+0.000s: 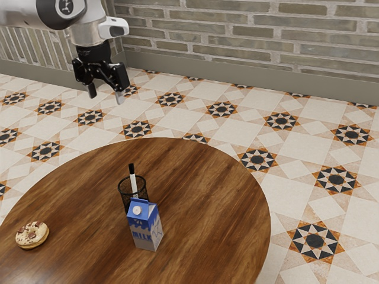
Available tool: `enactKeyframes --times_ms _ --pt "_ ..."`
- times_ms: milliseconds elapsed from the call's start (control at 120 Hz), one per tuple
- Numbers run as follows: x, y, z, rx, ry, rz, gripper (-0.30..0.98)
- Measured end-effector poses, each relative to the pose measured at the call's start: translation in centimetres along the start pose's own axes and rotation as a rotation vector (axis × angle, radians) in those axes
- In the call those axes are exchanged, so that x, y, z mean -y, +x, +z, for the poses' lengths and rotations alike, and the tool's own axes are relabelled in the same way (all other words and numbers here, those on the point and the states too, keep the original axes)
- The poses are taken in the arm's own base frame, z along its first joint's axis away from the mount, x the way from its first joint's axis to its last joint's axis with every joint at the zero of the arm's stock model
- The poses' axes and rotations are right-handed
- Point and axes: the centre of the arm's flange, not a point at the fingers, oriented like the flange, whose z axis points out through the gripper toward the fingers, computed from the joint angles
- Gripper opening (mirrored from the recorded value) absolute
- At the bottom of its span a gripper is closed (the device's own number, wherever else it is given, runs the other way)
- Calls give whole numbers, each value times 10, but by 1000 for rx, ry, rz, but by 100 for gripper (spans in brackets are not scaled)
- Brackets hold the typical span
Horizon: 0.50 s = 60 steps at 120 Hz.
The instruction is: Take the marker out of the pen holder and place it to the left of the pen holder.
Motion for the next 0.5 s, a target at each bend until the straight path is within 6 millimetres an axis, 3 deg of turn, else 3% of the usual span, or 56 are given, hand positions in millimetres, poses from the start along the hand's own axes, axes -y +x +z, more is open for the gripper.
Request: enactKeyframes --times_ms 8,50,117,150,225,283,342,392,500 --pt "0 0 0 0 0 0 68" --pt "8 38 -11 -40 12 -18 67" --pt "81 52 -18 -59 41 -144 67" --pt "100 52 -20 -60 46 -174 67" --pt "108 52 -20 -56 49 -179 67" --pt "97 57 -19 -61 48 -155 67" --pt "72 83 13 -50 62 -113 66" --pt "60 109 54 -35 78 -98 66" --pt "61 153 133 -54 117 -99 66"
